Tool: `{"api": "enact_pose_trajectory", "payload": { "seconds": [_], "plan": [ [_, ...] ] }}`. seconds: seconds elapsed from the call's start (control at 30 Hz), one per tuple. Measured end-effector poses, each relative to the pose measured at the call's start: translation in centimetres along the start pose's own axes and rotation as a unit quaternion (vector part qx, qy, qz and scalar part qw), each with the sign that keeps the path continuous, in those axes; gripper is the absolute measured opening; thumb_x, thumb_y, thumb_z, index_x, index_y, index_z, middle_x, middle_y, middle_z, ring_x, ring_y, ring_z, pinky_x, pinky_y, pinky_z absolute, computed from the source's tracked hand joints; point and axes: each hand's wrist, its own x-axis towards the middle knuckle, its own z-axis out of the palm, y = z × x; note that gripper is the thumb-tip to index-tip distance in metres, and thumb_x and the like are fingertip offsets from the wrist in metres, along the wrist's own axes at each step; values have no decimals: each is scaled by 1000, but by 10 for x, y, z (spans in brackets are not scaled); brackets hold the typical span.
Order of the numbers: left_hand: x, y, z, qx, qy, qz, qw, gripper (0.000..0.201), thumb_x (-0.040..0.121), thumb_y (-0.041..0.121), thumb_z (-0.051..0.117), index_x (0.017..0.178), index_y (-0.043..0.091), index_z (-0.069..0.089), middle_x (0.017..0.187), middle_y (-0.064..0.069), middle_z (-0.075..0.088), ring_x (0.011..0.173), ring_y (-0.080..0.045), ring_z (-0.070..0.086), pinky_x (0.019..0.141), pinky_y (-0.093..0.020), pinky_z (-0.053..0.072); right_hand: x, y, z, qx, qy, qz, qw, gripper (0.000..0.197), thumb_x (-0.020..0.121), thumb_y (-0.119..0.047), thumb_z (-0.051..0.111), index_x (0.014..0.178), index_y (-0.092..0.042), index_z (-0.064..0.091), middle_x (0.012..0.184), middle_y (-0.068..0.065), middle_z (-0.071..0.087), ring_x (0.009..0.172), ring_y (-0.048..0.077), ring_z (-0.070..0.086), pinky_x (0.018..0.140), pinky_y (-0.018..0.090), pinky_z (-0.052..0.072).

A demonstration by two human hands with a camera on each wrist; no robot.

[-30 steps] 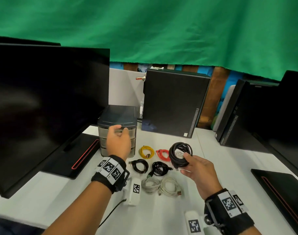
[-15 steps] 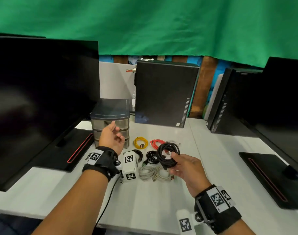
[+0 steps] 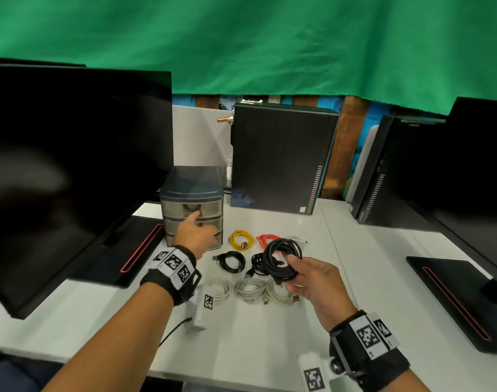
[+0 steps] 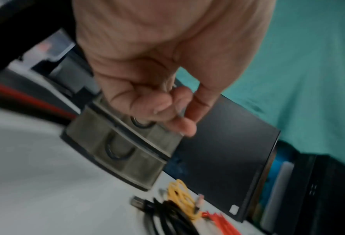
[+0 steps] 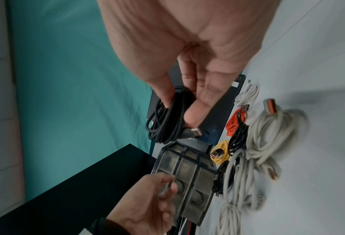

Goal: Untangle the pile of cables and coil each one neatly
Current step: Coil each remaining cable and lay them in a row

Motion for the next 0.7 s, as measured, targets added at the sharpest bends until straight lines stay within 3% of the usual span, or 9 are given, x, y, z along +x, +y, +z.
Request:
{"api": "enact_pose_trajectory", "payload": {
  "seconds": [0.07,0.1,0.17,0.23,0.33,0.37,0.43,0.57,0.7],
  "plan": [
    [4,-9,-6,177,-13,39,983,85,80,24,63,155,35,25,130,-10,63,111,-32,64,101,-47,51,3,1,3,-6,1,-1,1000,27,93,-17,68,98,10,69,91,18,76,79,27,71,63,28,54],
    [6,-12,-9,242,-22,44,969,91,75,32,61,156,40,19,141,-9,56,124,-34,56,107,-48,46,4,1,5,-7,3,0,1000,26,93,-17,69,97,9,70,90,18,76,77,25,71,64,28,54],
    [9,-15,-13,344,-20,57,937,89,80,38,60,155,44,12,149,-9,48,133,-35,48,111,-47,40,6,2,10,-14,1,3,1000,23,93,-17,69,95,6,71,90,17,76,76,24,70,63,28,54],
    [8,-17,-14,400,-15,81,913,79,87,38,58,153,45,15,141,-9,54,126,-35,53,106,-46,43,7,2,16,-19,-5,6,1000,20,93,-17,69,94,3,72,88,16,77,73,21,70,59,25,53],
    [1,-18,-17,352,32,125,927,51,86,37,60,134,36,43,113,-6,68,102,-32,63,90,-39,51,6,3,24,-14,-11,10,1000,16,93,-15,68,92,0,73,88,15,77,69,19,71,57,23,53],
    [-1,-19,-17,339,57,135,929,48,87,35,61,132,34,44,104,-6,68,94,-30,64,81,-35,50,5,3,26,-12,-13,11,1000,16,93,-14,68,93,1,73,89,15,77,69,19,72,57,23,54],
    [-1,-22,-18,353,75,140,922,64,87,31,61,145,35,32,95,-5,67,83,-27,63,70,-32,48,5,4,29,-13,-15,12,1000,16,93,-13,67,93,2,72,87,15,77,69,19,73,57,23,54],
    [8,-28,-17,405,63,133,902,87,89,29,58,156,41,4,85,-5,65,74,-24,62,65,-33,51,5,3,32,-20,-11,13,1000,16,93,-13,68,91,2,72,86,14,77,69,20,73,56,23,54],
    [17,-27,-19,425,68,156,889,80,89,28,57,154,40,10,79,-3,64,69,-22,61,63,-34,53,5,-3,35,-24,-20,11,999,15,94,-14,68,92,0,72,86,12,77,67,16,73,56,23,54]
  ]
}}
